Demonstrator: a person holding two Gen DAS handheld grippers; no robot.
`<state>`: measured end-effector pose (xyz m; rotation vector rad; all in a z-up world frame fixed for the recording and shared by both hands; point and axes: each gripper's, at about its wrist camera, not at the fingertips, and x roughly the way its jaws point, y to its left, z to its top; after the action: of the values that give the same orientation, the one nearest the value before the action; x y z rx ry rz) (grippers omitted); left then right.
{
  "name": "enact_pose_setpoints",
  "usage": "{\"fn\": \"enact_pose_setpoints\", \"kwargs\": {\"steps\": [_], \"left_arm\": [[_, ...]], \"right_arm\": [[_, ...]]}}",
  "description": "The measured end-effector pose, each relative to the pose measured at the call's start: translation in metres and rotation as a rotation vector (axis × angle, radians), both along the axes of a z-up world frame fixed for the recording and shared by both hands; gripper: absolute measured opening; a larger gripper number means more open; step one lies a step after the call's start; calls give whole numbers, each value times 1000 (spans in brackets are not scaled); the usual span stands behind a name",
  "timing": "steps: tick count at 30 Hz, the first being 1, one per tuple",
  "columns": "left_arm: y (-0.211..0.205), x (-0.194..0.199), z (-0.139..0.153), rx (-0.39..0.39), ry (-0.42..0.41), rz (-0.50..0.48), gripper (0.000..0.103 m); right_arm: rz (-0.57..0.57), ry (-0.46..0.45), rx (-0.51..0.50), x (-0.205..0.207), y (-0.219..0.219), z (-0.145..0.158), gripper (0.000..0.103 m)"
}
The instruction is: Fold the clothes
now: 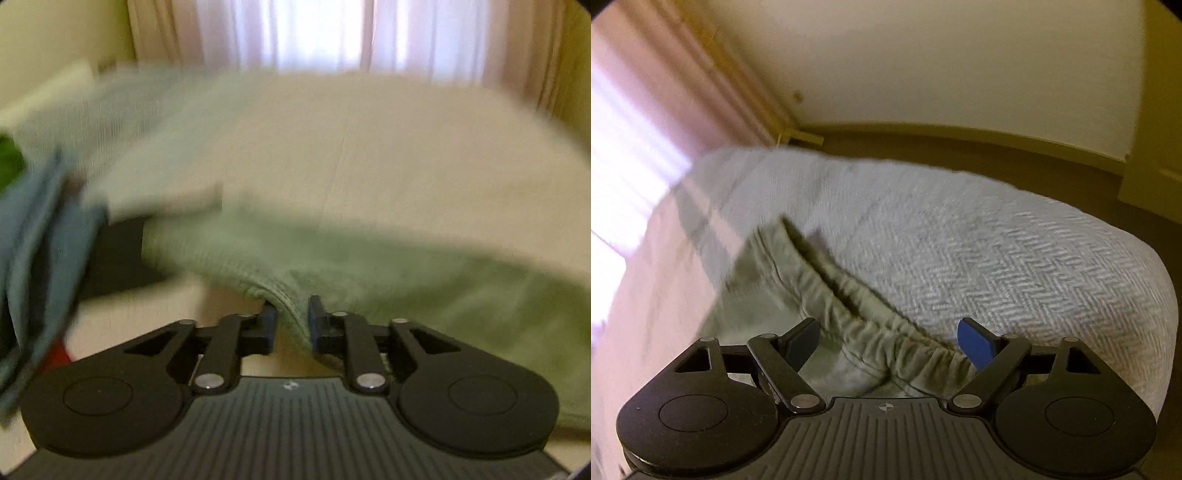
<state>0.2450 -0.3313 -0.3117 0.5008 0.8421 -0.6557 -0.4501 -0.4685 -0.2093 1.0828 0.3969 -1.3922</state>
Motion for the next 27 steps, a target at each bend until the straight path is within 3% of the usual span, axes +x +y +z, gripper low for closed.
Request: {"fn": "enact_pose_setpoints", "kwargs": {"steps": [2,3,6,12,17,19,21,22,24,27], "left_arm": [[-1,5,-30,113,16,76,26],[2,5,-35,124,14,134,24],[21,-6,-20,15,32,228,23],[42,-75,34,-112,17,200,23],[46,-153,64,-217,85,254,24],[44,-186,70,-247,115,271,24],[42,-217,74,-268,147,282,24],[41,-230,75,-269,166,285,24],[37,-249,73,-260,201,293,24],[34,-268,72,-242,210,305,24]], "right_arm": [[69,29,9,5,-8,-5,85],[112,34,0,6,-14,-7,85],[232,18,-23,7,-36,-12,85],[489,-76,-29,12,-103,-29,84],[699,-152,-35,25,-160,-44,82],[759,-193,-14,33,-183,-55,65],[806,-245,18,44,-204,-69,64],[826,-262,21,50,-211,-75,54],[859,-318,31,61,-227,-85,5],[787,-399,-39,51,-244,-78,4]]}}
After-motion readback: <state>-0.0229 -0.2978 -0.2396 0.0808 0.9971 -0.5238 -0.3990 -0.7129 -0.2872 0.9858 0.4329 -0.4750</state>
